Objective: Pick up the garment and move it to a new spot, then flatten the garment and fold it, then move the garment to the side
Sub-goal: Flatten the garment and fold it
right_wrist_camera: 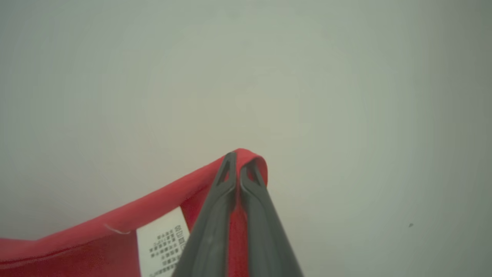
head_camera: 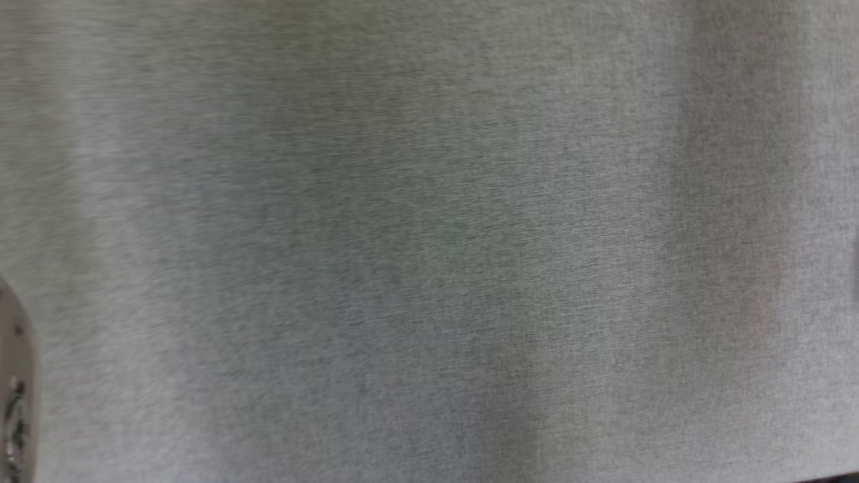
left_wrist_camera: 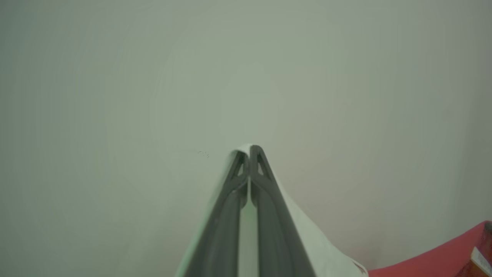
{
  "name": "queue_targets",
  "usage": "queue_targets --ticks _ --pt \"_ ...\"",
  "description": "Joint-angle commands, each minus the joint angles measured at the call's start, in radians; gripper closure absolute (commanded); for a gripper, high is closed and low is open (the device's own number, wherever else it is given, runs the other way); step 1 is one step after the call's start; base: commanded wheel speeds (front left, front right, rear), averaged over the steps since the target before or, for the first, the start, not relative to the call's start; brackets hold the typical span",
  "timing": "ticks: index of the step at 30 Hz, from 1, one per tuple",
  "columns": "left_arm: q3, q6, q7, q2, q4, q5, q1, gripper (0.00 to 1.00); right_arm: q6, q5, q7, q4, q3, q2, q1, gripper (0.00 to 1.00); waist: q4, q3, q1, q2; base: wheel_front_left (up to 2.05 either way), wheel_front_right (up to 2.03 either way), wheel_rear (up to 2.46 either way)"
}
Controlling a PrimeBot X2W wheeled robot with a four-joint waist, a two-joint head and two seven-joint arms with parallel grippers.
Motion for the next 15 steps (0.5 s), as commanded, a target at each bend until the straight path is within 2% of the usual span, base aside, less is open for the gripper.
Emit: queue_targets --ticks 1,6,9,15 --pt "0.003 -0.007 -0.003 -0.018 -0.017 0.017 0.005 1.0 -0.002 -0.024 -0.004 -0.064 -0.002 -0.018 -0.014 1.0 0.041 -0.031 0.0001 -0.0001 0.0 0.0 0.0" --pt "-0.001 -0.016 -0.003 -0.04 -0.037 0.025 0.016 1.0 -0.002 -0.065 -0.002 -0.175 0.014 -0.027 0.037 1.0 0.047 -0.028 0.0001 -0.0001 0.0 0.0 0.0" --pt "-0.045 -0.018 -0.003 -0.039 -0.041 0.023 0.039 1.0 -0.002 -0.069 -0.003 -0.159 0.025 -0.04 0.08 1.0 0.041 -0.018 0.0001 -0.0001 0.0 0.0 0.0" --pt "-0.133 -0.016 -0.003 0.01 -0.092 -0.043 0.125 1.0 -0.002 -0.002 -0.003 -0.109 0.052 -0.059 0.197 1.0 0.03 -0.034 0.0001 -0.0001 0.0 0.0 0.0"
